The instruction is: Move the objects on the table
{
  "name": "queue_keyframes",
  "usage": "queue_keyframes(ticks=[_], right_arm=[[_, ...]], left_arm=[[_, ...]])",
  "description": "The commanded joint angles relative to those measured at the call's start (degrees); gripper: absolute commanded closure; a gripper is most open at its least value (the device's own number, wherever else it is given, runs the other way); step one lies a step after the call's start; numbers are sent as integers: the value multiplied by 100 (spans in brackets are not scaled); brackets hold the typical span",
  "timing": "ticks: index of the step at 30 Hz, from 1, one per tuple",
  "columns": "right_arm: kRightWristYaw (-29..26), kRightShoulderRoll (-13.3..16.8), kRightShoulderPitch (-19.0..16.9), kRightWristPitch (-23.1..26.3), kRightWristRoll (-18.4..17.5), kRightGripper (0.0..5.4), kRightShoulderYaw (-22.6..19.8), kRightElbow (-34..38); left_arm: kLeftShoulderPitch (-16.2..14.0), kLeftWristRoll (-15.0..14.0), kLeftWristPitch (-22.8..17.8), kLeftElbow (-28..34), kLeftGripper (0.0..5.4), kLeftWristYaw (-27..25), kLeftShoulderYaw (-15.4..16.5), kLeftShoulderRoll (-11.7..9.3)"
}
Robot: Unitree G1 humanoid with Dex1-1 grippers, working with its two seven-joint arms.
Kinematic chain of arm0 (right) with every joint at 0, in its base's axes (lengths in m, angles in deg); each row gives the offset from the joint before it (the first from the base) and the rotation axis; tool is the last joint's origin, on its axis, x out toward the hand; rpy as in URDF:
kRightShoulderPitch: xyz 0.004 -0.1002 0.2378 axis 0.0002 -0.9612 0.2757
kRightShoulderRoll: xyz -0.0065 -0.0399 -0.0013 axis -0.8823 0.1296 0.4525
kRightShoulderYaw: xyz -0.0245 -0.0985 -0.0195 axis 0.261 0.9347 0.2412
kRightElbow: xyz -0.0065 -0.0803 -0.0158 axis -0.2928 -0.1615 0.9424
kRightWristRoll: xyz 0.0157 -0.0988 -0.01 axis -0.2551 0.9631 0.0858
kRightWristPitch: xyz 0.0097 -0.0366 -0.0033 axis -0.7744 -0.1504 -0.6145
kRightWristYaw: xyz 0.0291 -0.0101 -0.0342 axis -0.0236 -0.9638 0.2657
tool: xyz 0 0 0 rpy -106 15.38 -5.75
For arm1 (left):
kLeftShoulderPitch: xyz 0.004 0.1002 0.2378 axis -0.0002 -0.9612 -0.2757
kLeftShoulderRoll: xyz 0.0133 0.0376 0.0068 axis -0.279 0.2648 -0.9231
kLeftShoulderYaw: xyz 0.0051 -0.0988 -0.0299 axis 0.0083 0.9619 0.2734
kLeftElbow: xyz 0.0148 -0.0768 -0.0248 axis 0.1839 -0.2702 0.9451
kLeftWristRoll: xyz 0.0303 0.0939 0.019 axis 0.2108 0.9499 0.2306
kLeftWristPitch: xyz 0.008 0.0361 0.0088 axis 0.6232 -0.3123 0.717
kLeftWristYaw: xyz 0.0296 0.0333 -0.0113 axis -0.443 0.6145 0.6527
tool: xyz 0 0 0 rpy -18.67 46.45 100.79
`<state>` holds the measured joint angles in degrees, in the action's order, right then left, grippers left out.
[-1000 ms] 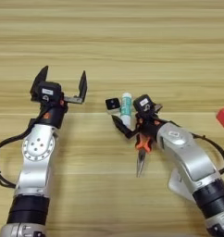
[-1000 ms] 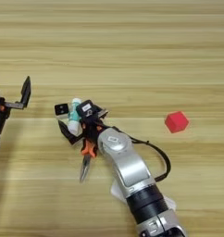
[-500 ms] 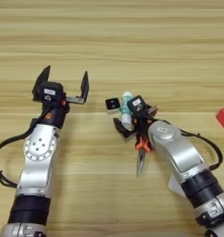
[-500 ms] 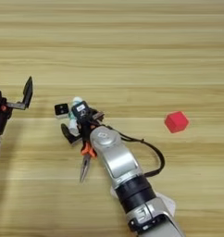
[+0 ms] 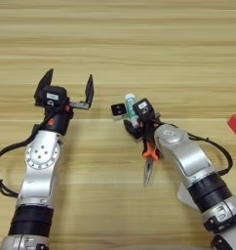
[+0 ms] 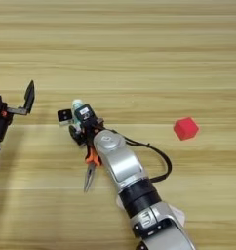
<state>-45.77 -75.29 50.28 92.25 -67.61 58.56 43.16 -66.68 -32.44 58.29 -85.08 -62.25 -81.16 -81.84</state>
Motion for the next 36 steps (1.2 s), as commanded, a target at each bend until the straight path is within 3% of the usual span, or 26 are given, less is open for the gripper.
queue_keyframes(ticks=[1,7,19,27,36], right_arm=[[132,5,43,94,80,295,-97,-176],[205,-2,70,89,68,365,-178,-172],[354,4,76,18,66,370,-300,33],[350,65,99,110,-45,370,-502,861],[88,569,101,374,-313,370,-1083,2077]], left_arm=[[72,42,34,-38,0,14,10,-4],[75,33,48,-50,0,0,13,-10],[58,30,49,-48,0,-6,18,-19],[65,34,81,-97,0,-11,18,-22],[85,39,109,-147,0,-6,17,-20]])
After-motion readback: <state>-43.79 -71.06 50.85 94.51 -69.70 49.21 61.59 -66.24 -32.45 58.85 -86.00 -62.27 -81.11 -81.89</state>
